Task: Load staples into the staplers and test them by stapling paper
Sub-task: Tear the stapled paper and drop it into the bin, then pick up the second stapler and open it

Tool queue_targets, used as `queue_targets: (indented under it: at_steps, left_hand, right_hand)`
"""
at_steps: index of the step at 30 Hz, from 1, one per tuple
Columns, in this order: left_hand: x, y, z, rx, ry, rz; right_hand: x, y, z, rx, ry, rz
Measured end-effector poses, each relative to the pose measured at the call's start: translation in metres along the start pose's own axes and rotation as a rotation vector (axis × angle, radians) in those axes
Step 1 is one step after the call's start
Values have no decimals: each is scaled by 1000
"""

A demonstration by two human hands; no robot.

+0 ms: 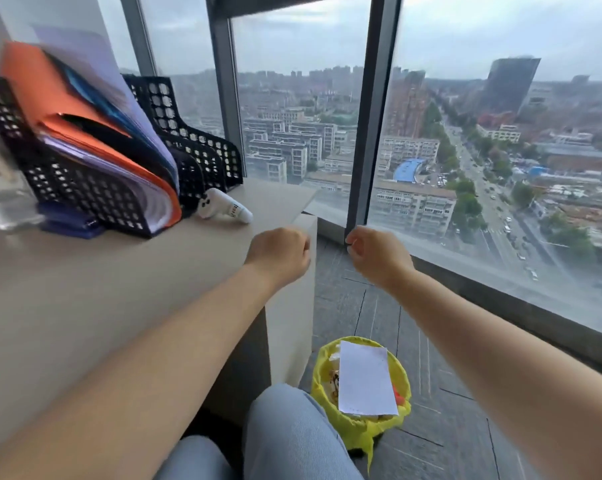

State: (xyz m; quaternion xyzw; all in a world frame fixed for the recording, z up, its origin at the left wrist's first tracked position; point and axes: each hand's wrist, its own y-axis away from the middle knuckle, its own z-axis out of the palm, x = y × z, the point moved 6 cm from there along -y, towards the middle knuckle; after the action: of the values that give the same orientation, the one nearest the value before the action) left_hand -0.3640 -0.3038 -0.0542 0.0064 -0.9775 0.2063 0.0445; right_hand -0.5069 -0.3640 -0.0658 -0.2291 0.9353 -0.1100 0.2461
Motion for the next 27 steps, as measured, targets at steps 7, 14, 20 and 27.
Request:
queue_targets:
  at_steps: [7, 14, 20, 27]
  left_hand:
    - [-95, 60, -68, 81, -79, -184]
    - [-209, 146, -97, 55, -187, -504]
    - [-295, 218, -107, 30, -159, -801]
    - [-354, 249, -97, -106, -88, -960]
  right_hand:
    - [-115, -8, 25, -24, -47, -222]
    - [-230, -1, 81, -38, -99, -496]
    - [-313, 0, 121, -96, -126, -625]
    - [-365, -15, 158, -151, -183, -652]
